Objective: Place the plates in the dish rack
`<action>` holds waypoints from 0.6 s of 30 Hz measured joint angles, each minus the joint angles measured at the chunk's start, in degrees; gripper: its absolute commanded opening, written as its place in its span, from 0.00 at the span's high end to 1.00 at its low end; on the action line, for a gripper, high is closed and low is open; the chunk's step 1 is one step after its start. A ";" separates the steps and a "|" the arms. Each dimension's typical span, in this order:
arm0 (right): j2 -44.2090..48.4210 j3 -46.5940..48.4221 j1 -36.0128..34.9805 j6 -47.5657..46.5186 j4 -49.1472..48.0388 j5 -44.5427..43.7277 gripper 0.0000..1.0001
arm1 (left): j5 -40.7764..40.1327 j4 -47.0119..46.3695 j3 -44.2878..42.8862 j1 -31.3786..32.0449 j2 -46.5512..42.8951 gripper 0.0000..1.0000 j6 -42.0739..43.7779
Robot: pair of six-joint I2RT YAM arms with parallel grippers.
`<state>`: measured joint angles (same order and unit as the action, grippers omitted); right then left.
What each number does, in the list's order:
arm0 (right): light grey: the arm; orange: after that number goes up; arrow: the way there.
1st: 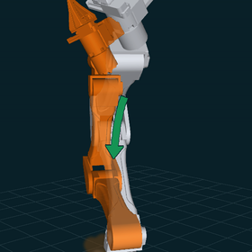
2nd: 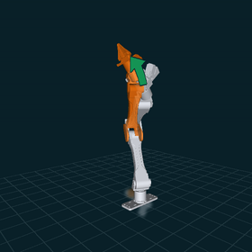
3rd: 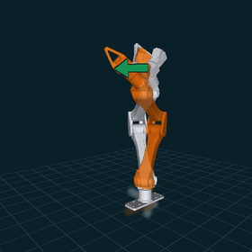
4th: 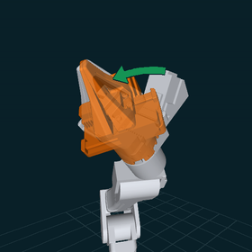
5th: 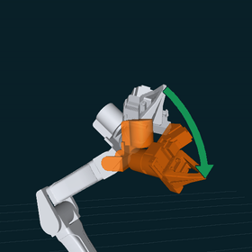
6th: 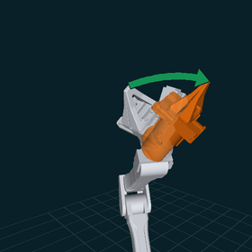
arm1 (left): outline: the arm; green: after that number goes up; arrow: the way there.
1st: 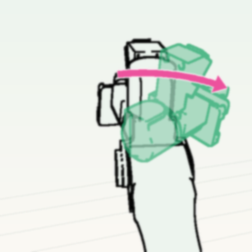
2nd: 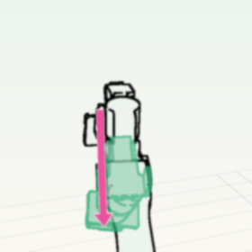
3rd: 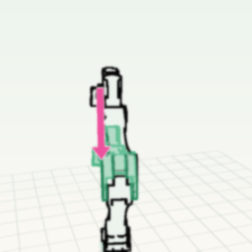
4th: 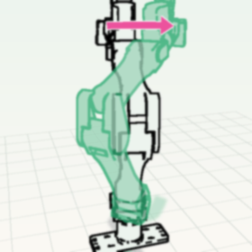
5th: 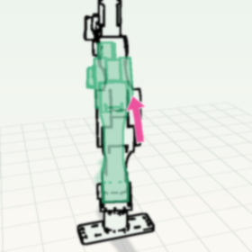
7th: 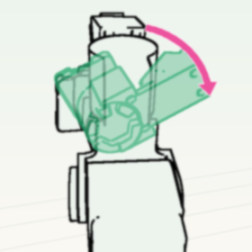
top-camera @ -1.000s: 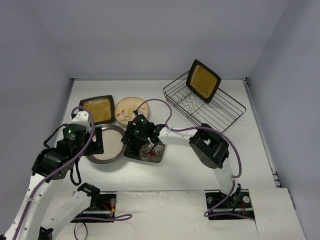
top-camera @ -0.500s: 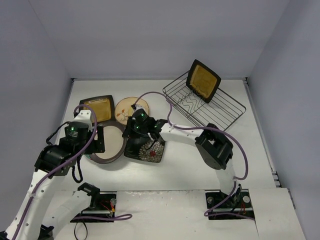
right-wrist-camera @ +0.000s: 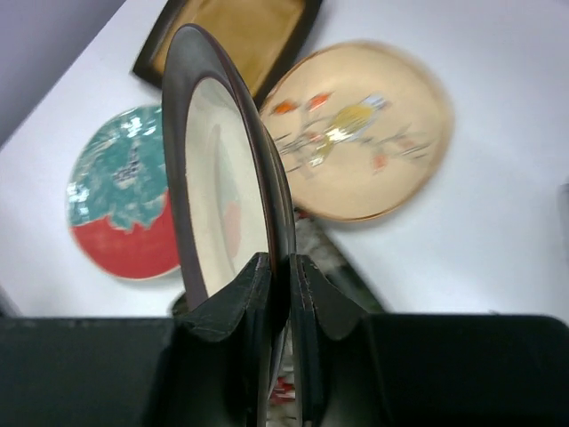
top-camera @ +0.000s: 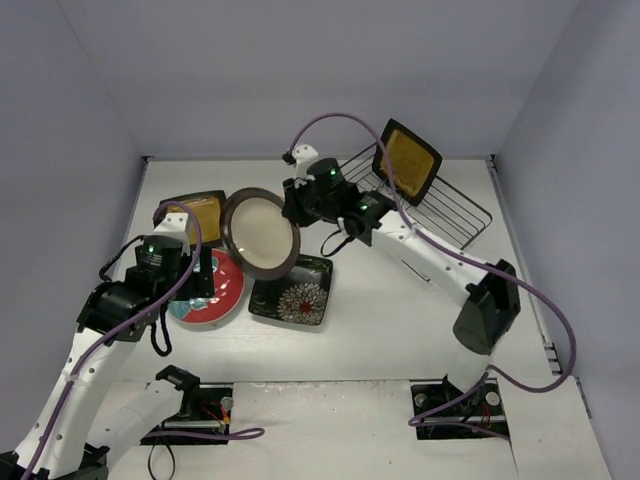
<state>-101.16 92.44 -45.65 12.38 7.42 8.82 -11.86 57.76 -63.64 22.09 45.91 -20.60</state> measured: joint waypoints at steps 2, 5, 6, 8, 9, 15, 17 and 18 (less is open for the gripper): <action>2.69 0.90 1.60 -4.70 1.27 -1.40 1.00 | 0.02 -0.61 0.00 0.00 0.42 0.20 0.00; 6.84 1.70 3.91 -12.61 2.45 -4.11 1.00 | 0.20 -1.49 0.00 0.00 1.11 0.20 0.00; 8.15 1.90 4.74 -15.50 2.78 -5.03 1.00 | 0.28 -1.79 0.00 0.00 1.40 0.20 0.00; 10.21 2.45 6.58 -21.00 3.19 -6.82 1.00 | 0.57 -2.43 0.00 0.00 1.95 0.20 0.00; 10.93 2.75 7.58 -23.54 3.23 -7.39 1.00 | 0.76 -2.75 0.00 0.00 2.23 0.20 -0.02; 12.13 3.65 17.68 -35.08 2.27 -6.97 1.00 | 1.57 -4.33 0.00 0.00 4.31 0.20 -0.02; 12.13 3.63 22.27 -37.70 2.25 -5.64 1.00 | 1.62 -4.76 0.02 0.00 4.68 0.19 -0.02; 12.13 3.63 24.30 -38.95 2.16 -5.29 1.00 | 1.64 -4.94 0.02 0.00 4.79 0.16 -0.02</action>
<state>-89.03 96.07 -21.34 -26.57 9.58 3.53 -10.22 52.82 -63.61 22.09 50.70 -20.62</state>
